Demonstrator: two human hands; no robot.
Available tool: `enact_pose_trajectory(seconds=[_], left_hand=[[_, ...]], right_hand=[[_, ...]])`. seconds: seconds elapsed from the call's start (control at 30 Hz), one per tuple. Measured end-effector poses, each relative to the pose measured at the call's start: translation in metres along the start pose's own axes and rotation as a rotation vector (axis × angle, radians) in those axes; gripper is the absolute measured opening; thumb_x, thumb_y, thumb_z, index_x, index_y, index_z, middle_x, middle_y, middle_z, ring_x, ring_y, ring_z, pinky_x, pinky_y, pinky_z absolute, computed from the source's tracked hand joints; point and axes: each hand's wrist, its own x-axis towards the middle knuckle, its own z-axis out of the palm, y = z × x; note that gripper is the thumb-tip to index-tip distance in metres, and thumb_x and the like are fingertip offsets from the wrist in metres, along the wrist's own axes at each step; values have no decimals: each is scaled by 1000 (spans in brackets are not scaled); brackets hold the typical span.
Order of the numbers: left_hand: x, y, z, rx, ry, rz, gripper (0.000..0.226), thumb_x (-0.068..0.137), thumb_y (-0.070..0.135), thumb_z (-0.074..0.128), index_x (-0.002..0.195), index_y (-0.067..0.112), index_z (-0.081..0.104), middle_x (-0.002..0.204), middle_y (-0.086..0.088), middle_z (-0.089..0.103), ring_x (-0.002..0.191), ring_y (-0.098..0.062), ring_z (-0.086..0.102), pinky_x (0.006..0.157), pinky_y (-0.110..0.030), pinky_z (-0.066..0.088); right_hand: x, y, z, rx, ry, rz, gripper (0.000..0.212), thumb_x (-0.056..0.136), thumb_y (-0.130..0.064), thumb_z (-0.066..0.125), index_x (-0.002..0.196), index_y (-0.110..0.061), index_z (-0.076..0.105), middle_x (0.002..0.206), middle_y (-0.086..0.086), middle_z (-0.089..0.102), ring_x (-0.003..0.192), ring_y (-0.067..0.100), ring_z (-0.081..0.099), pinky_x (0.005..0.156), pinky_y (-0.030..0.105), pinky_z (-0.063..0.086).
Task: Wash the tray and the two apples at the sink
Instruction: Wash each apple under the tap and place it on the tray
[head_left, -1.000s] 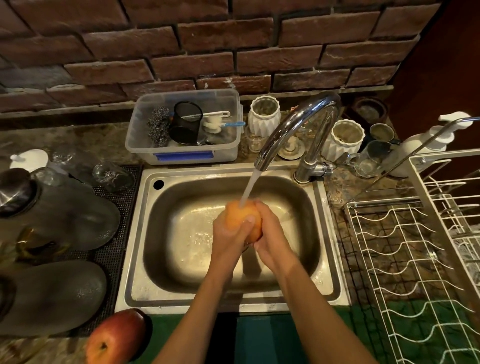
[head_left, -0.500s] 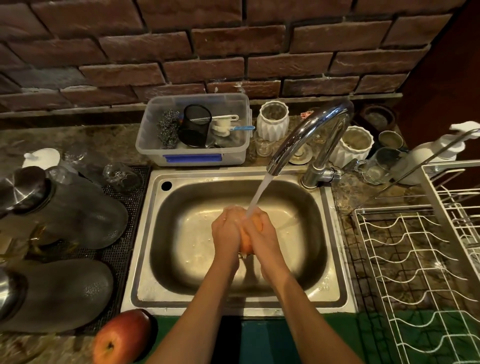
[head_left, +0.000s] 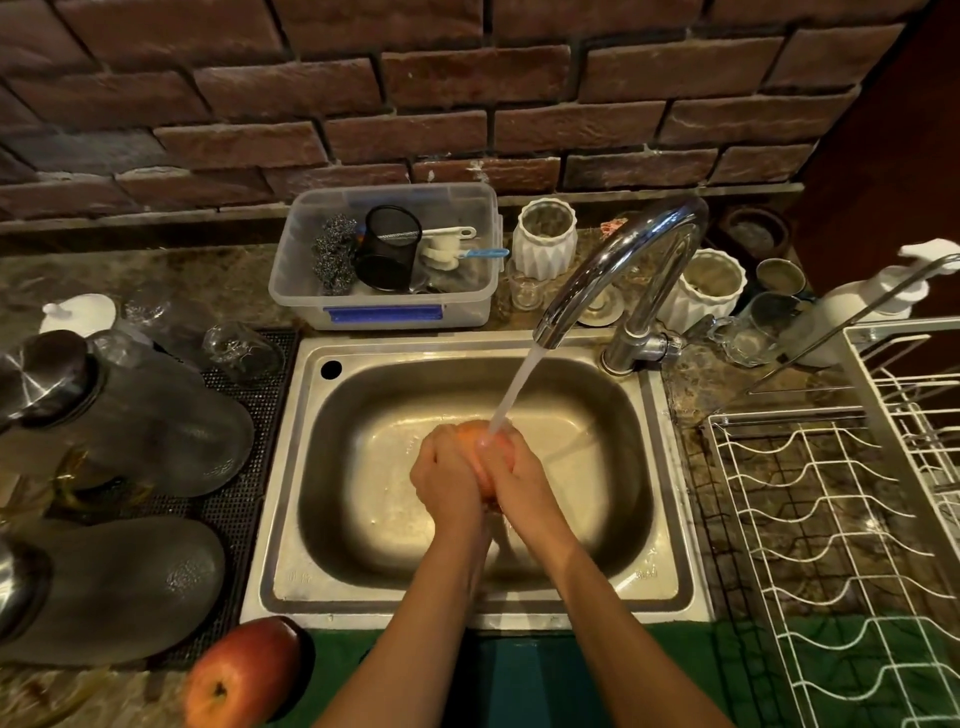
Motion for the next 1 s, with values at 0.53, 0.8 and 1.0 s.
enact_pose_trajectory(seconds=[0.53,0.8,1.0], left_hand=[[3,-1,0,159,-33,134,29,94,38,53,76,23,70,75,1,71,80,-21,67,79,-51,59],[6,-13,-13,166,-197,49,32,98,46,47,95,30,74,91,0,77,94,-23,72,77,-44,60],[1,-18,-15,303,-253,402,25,98,46,51,110,36,70,106,4,74,97,-19,71,86,-46,60]], right_hand=[[8,-12,-4,-211,77,31,43,98,-61,30,102,-35,64,85,-8,72,76,7,70,59,19,54],[10,-7,5,-170,162,-42,24,97,-50,48,112,-34,59,100,-10,69,91,11,67,68,23,53],[14,-25,-7,-15,84,277,48,103,-46,26,107,-23,68,97,11,71,94,30,69,90,51,58]])
